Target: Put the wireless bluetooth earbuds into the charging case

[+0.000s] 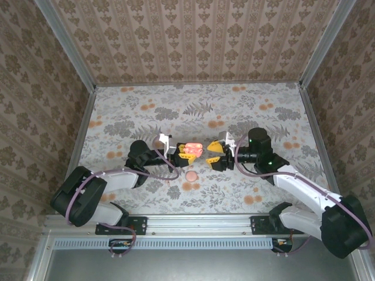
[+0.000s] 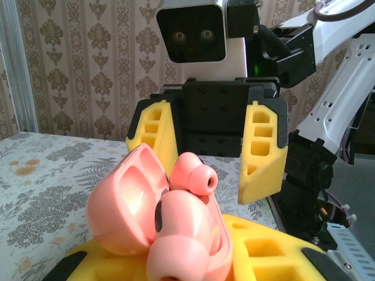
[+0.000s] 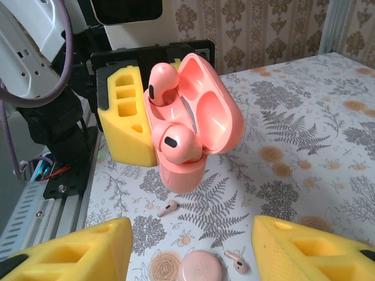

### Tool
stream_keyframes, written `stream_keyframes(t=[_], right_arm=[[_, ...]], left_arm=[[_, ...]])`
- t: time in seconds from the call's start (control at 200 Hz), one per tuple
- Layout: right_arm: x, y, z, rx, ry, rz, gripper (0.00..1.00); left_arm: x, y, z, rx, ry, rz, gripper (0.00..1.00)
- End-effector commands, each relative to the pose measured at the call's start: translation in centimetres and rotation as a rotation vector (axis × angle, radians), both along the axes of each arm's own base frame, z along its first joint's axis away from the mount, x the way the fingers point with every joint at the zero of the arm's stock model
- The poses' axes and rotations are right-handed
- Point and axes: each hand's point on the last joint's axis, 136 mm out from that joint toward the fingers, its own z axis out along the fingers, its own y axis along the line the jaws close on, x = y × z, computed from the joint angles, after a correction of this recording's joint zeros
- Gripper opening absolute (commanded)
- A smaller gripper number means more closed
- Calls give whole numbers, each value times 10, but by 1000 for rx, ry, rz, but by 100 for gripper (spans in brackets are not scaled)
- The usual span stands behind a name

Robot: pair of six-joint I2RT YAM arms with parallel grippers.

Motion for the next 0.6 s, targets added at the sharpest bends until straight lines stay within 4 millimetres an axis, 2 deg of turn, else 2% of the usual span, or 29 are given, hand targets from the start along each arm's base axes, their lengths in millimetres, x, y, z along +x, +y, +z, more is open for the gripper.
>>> stream_keyframes(t=[0.0, 0.345, 0.595], right_arm=[[-2, 10, 23, 53, -69, 77, 56], [-5, 30, 26, 79, -56, 177, 51], [-7, 36, 28, 92, -53, 216, 41]], left_arm=[[-8, 0, 26, -61, -69, -25, 21], [-11, -1, 30, -72, -79, -24, 21], [-13, -3, 32, -78, -86, -20, 21]])
